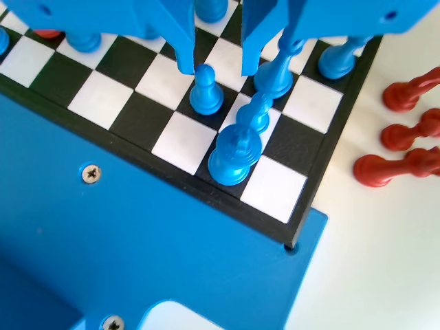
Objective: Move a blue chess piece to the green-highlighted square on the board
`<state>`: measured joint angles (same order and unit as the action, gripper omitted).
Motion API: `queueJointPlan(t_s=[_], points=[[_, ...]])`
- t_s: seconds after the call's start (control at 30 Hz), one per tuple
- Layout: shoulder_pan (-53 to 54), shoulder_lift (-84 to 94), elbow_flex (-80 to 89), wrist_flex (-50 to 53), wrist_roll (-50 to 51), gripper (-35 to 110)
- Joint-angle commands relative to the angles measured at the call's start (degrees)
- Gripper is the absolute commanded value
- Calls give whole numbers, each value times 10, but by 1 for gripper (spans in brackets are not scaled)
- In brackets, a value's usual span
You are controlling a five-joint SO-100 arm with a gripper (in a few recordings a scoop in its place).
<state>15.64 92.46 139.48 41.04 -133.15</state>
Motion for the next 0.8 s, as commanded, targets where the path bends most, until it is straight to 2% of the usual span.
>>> queueJointPlan(t_s=[0.0, 0.77], points=[[4, 6, 7, -11, -4, 12], [-10, 8, 41, -37, 4, 11]])
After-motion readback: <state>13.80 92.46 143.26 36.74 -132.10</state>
